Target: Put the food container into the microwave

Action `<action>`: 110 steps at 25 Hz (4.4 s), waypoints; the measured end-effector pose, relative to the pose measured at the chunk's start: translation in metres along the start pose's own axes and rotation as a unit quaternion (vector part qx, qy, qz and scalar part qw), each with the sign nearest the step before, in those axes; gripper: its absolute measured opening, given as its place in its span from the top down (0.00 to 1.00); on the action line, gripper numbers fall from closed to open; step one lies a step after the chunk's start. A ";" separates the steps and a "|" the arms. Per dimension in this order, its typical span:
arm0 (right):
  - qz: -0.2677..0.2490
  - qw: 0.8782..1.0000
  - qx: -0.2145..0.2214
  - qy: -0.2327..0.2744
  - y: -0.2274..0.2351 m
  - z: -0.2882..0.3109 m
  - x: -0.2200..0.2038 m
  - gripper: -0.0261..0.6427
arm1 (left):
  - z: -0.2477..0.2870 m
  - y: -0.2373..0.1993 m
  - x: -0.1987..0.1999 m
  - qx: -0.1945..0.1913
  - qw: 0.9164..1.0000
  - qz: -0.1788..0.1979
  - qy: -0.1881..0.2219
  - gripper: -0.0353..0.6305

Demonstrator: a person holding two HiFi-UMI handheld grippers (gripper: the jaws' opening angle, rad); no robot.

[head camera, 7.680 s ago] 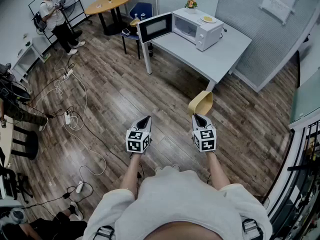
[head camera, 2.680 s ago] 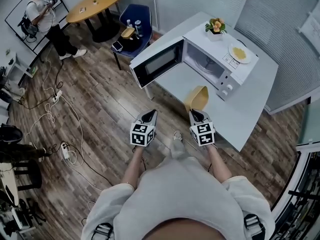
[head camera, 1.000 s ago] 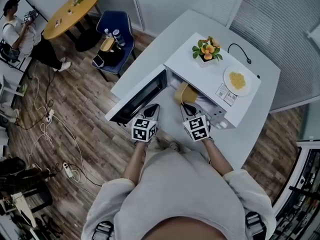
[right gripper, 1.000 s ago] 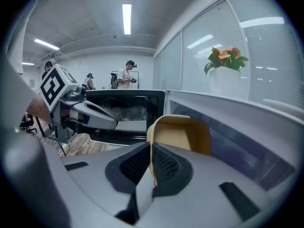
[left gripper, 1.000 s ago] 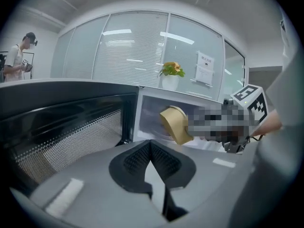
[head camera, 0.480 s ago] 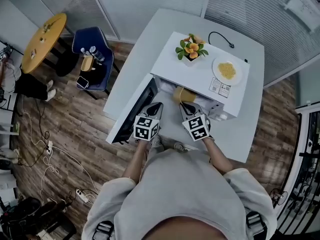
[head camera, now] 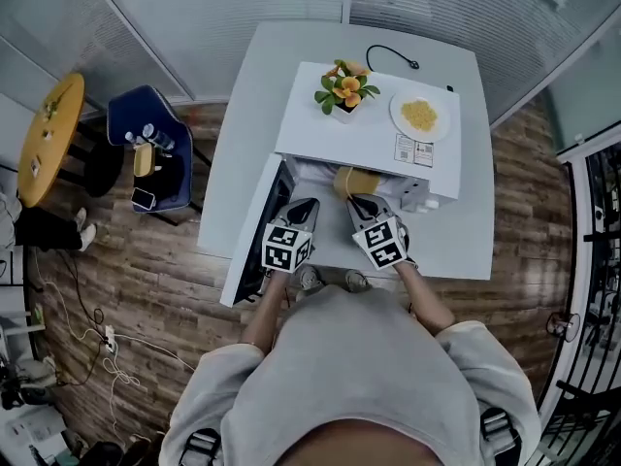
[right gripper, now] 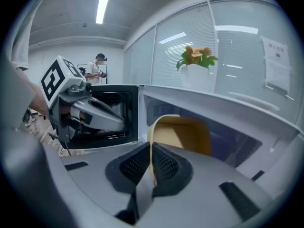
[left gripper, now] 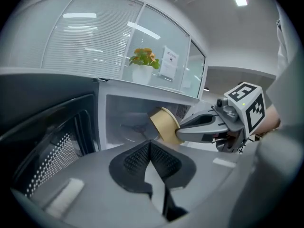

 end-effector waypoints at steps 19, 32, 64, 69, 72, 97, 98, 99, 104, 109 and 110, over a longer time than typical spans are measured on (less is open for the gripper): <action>-0.026 0.999 -0.026 -0.036 0.001 -0.014 -0.013 0.93 | 0.017 0.012 0.001 -0.060 0.998 0.024 -0.015 0.93; -0.117 0.990 -0.011 -0.081 -0.005 -0.010 -0.030 0.93 | 0.010 0.018 -0.005 -0.054 0.998 0.023 -0.014 0.93; -0.402 0.894 0.030 -0.197 -0.018 0.008 -0.069 0.93 | -0.002 0.026 -0.015 -0.052 0.998 0.025 -0.015 0.93; -0.400 0.895 0.026 -0.195 -0.015 0.014 -0.065 0.93 | -0.003 0.022 -0.014 -0.048 0.998 0.023 -0.012 0.93; -0.402 0.894 0.028 -0.195 -0.013 0.019 -0.063 0.93 | -0.004 0.021 -0.013 -0.047 0.999 0.022 -0.011 0.93; -0.400 0.895 0.003 -0.196 0.026 0.068 -0.037 0.93 | 0.005 0.015 -0.011 -0.042 0.999 0.016 -0.016 0.93; -0.400 0.895 0.003 -0.196 0.027 0.070 -0.037 0.93 | 0.005 0.015 -0.011 -0.042 0.999 0.016 -0.017 0.93; -0.401 0.895 0.002 -0.196 0.028 0.072 -0.037 0.93 | 0.006 0.015 -0.011 -0.042 0.999 0.015 -0.016 0.93; -0.403 0.894 -0.007 -0.195 0.035 0.080 -0.033 0.93 | 0.008 0.011 -0.010 -0.040 0.999 0.013 -0.019 0.93; -0.401 0.895 -0.009 -0.197 0.041 0.089 -0.033 0.93 | 0.011 0.009 -0.009 -0.039 0.999 0.011 -0.021 0.93; -0.400 0.895 -0.009 -0.198 0.041 0.091 -0.034 0.93 | 0.012 0.008 -0.009 -0.039 0.999 0.011 -0.022 0.93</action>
Point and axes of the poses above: the fingertips, and each gripper's own axes: z forward along the fingers, y to its right, x out of its top, the point moved 3 cm from there along -z, backward along the fingers, and after that the axes turned 3 degrees about -z, right-handed, at the moved point
